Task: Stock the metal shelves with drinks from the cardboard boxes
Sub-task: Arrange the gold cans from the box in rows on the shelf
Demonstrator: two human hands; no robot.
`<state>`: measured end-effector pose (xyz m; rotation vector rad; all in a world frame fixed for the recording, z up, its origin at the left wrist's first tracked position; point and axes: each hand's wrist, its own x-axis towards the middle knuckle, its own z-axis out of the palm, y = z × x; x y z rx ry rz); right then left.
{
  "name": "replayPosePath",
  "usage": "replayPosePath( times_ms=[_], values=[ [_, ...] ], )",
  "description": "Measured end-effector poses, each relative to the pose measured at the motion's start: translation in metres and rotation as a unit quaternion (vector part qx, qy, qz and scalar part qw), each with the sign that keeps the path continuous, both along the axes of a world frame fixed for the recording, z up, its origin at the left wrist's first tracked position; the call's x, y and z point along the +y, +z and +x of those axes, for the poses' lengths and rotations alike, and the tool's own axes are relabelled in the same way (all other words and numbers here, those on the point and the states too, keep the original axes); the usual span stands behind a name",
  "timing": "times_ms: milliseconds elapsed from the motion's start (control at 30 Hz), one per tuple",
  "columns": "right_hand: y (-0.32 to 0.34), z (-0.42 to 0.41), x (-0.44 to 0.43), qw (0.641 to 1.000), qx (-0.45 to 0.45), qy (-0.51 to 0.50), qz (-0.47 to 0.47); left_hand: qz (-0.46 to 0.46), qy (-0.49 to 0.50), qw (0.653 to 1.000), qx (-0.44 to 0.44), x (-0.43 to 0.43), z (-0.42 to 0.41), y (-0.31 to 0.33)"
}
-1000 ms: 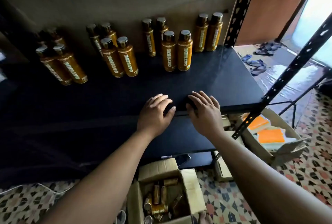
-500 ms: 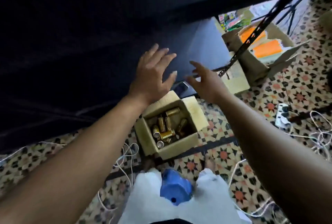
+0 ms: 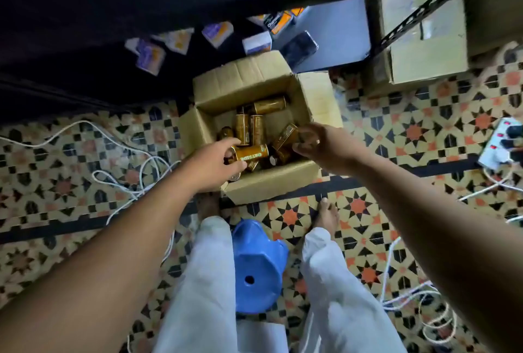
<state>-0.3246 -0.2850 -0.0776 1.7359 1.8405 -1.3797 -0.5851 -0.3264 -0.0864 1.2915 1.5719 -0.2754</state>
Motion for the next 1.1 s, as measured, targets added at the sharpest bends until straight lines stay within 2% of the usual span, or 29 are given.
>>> replayPosePath(
  times_ms=[167, 367, 533, 633, 700, 767, 867, 1000, 1100],
  values=[
    [-0.134, -0.024, -0.022, 0.997, 0.019, -0.05, -0.06, -0.01, 0.003, 1.0, 0.007, -0.012, -0.015, -0.13],
    [-0.244, -0.025, -0.016, 0.993, 0.041, -0.095, -0.054, 0.044, 0.01, 0.999, -0.026, 0.003, -0.003, -0.237],
    [-0.311, -0.016, 0.006, 0.981, 0.062, -0.185, -0.005, 0.132, 0.03, 0.991, -0.007, 0.031, 0.001, -0.3],
    [-0.34, -0.019, 0.013, 0.963, 0.108, -0.245, 0.004, 0.161, 0.085, 0.983, 0.017, 0.048, -0.002, -0.324],
    [-0.35, -0.021, 0.014, 0.959, 0.131, -0.25, 0.01, 0.181, 0.135, 0.974, 0.029, 0.053, -0.004, -0.33],
    [-0.351, -0.024, 0.015, 0.961, 0.149, -0.232, -0.002, 0.168, 0.155, 0.973, 0.03, 0.049, -0.004, -0.33],
    [-0.347, -0.028, 0.01, 0.971, 0.16, -0.164, -0.072, 0.144, 0.157, 0.976, 0.048, 0.039, -0.005, -0.328],
    [-0.345, -0.026, -0.003, 0.982, 0.108, -0.029, -0.155, 0.133, 0.128, 0.979, 0.087, 0.022, -0.005, -0.323],
    [-0.341, -0.022, -0.007, 0.984, 0.079, 0.042, -0.155, 0.127, 0.133, 0.976, 0.118, 0.015, -0.007, -0.32]
  ],
)
